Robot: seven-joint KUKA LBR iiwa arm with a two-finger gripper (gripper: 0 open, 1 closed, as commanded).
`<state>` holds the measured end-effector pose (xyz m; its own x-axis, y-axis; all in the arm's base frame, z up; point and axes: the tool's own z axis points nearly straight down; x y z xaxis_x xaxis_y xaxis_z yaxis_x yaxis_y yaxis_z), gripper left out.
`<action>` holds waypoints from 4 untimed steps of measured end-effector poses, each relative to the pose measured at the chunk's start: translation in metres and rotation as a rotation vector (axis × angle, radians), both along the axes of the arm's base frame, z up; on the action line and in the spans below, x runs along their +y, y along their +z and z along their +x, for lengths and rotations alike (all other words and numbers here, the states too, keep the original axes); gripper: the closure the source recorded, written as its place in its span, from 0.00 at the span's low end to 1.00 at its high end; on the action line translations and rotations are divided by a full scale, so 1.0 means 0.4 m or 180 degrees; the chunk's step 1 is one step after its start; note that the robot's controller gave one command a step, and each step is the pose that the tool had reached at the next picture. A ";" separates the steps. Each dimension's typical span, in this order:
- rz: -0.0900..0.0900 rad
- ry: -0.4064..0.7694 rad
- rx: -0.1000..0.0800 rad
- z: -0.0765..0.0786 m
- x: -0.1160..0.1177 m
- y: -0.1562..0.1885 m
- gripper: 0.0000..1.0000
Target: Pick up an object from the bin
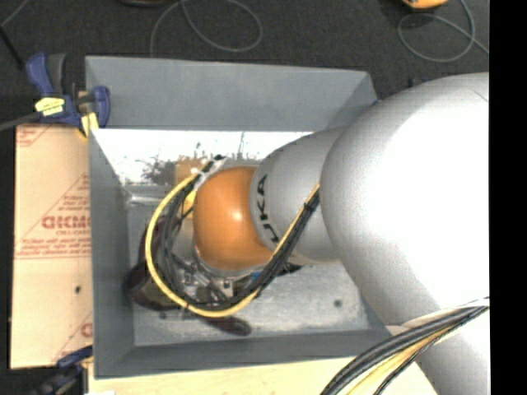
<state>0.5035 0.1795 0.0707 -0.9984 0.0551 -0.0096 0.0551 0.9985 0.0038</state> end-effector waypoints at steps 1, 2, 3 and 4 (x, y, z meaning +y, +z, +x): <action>0.0001 0.0000 0.0000 0.000 0.001 0.000 1.00; 0.0003 -0.0001 -0.0002 0.000 0.001 0.003 1.00; -0.0003 -0.0002 0.0019 -0.004 -0.001 0.023 1.00; -0.0002 -0.0004 0.0020 -0.005 -0.001 0.078 1.00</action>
Offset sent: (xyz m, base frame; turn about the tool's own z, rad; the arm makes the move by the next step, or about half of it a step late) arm 0.0000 0.0000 0.0085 0.0000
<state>0.5015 0.1790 0.1017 -0.9984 0.0562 -0.0034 0.0562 0.9984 0.0029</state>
